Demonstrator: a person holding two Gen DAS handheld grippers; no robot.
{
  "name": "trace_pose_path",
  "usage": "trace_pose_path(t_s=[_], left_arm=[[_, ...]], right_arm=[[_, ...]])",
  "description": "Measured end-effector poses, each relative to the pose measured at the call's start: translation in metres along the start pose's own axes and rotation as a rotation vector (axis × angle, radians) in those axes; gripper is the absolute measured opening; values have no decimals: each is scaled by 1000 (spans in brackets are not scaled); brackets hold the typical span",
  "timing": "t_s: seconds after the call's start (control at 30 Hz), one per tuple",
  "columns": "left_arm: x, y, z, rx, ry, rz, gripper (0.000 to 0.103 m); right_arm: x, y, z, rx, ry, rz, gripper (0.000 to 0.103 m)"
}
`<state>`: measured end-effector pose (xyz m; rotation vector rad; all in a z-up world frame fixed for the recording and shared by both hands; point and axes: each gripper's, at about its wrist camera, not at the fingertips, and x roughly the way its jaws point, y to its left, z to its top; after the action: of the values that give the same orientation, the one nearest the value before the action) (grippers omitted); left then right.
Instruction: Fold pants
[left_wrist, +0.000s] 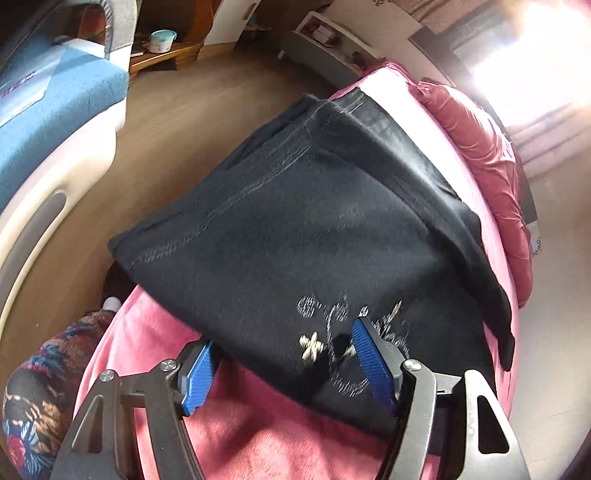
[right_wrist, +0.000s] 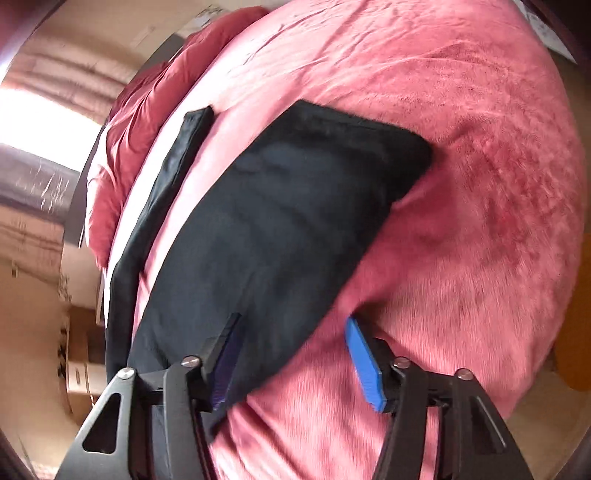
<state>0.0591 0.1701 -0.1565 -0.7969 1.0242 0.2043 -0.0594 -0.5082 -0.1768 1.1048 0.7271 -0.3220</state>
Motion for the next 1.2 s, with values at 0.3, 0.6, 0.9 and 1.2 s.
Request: trace_pose_path(t_s=[0.3,0.6,0.9,1.2], left_arm=[[-8,5,12,25,-29,-17,12],[-53,-9,7,87,-100,-84,8],[-89,-5,-24,129,-68,-99,7],[-64,24,-37,60,87,-4,28]], right_arm=[[16,38,35,-130,-23,-85,15],[-34,69,44,-308,-126,-123,13],[-62,44,53,-304,-160,-191,13],[-39,-2,45,-238,-79,-275,16]])
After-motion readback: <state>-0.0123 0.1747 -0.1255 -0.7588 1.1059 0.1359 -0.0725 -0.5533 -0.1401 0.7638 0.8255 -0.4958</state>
